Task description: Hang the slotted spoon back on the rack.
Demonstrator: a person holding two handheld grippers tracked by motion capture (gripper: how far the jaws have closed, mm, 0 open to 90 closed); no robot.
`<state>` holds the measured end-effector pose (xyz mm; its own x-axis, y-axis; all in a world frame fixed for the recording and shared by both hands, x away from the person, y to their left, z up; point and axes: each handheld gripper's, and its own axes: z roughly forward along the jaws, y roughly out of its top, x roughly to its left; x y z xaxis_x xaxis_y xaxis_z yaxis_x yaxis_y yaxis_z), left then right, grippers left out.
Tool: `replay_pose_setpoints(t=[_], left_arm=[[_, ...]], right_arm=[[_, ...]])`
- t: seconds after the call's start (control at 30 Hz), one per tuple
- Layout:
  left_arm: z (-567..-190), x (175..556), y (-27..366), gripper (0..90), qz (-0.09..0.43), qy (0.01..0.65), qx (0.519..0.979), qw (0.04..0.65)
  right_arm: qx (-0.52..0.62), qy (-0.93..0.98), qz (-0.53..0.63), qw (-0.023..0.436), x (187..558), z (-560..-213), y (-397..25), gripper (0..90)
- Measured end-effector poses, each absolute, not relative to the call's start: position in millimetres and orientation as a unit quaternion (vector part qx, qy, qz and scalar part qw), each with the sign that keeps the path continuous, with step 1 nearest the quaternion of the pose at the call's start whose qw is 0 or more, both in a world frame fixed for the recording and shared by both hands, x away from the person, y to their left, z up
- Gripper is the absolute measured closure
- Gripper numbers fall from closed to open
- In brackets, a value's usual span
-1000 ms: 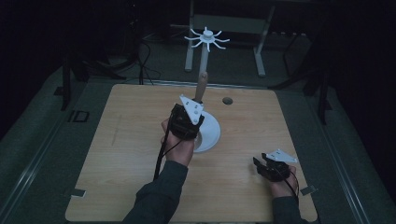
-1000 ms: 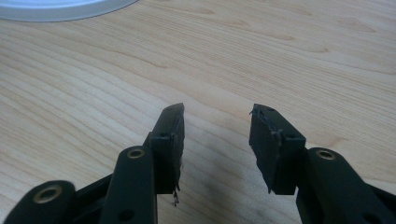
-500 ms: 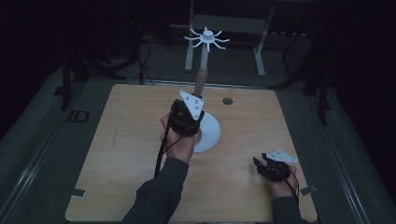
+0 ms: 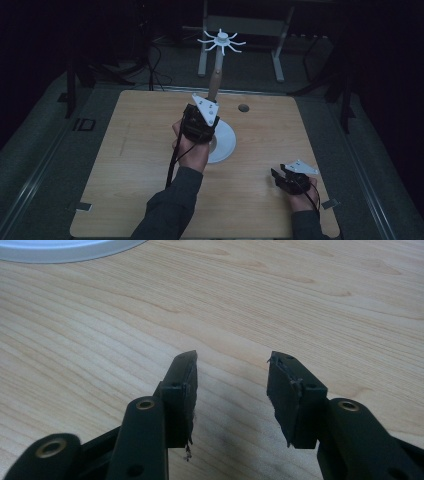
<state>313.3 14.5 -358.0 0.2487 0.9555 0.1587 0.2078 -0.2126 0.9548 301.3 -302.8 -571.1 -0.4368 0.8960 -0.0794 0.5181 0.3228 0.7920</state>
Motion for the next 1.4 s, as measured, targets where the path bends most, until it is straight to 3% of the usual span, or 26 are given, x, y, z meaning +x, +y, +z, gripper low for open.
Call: replay_pose_setpoints(t=[1.4], left_arm=[[-337.5,322.6,4.6,74.9,0.426,0.455,0.638,0.453]], right_arm=[[0.458,0.771,0.354,0.265,301.6,-571.9,-302.6,54.7]])
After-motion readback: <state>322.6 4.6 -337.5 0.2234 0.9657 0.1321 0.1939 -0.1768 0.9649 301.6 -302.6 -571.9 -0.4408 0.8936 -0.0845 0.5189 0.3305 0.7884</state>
